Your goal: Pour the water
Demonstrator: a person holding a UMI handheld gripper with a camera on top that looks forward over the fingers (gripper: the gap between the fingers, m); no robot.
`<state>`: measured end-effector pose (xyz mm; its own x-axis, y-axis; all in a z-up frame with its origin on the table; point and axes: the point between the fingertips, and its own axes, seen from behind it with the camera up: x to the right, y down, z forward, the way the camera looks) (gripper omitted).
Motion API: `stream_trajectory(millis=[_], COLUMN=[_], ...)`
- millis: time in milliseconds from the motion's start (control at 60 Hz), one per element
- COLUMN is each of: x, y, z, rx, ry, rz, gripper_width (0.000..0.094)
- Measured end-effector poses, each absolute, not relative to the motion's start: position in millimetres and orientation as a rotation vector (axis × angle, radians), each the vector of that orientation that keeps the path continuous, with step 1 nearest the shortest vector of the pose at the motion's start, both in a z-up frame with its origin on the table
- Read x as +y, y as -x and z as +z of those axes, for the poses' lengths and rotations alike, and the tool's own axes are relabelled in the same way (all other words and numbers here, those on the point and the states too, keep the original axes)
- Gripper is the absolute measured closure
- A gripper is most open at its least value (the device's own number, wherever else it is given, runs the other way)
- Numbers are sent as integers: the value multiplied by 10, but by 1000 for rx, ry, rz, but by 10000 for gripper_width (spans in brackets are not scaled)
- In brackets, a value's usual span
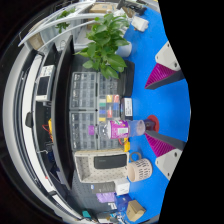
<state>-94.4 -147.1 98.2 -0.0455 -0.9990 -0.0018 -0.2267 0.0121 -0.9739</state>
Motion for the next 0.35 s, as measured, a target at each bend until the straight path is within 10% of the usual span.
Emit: stream_trajectory(millis=[350], x=[-1642], y=[1146], z=[1230], rx=[1422], ry=[1274], rz=[-1152], gripper_width=[80])
